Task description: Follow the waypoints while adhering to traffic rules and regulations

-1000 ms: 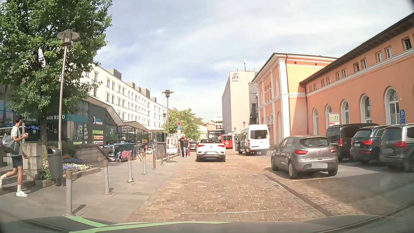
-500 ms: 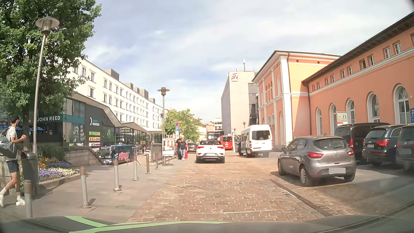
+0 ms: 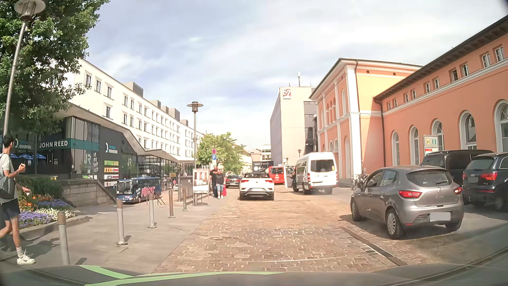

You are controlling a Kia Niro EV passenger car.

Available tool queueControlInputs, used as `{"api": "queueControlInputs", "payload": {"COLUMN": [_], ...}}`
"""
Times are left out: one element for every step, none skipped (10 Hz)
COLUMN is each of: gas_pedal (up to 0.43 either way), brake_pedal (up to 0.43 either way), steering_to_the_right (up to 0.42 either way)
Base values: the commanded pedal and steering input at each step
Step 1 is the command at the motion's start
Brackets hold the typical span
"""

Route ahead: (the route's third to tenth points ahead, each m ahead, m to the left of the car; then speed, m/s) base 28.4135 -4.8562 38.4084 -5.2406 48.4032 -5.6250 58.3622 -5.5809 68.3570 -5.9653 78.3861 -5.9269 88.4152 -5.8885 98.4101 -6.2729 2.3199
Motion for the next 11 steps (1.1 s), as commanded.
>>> {"api": "queueControlInputs", "payload": {"gas_pedal": [0.000, 0.000, 0.000, 0.000, 0.000, 0.000, 0.000, 0.000, 0.000, 0.000, 0.000], "brake_pedal": [0.000, 0.000, 0.000, 0.000, 0.000, 0.000, 0.000, 0.000, 0.000, 0.000, 0.000], "steering_to_the_right": [0.019, 0.023, 0.024, 0.023, 0.025, 0.027, 0.029, 0.026, 0.020, 0.019, 0.023]}}
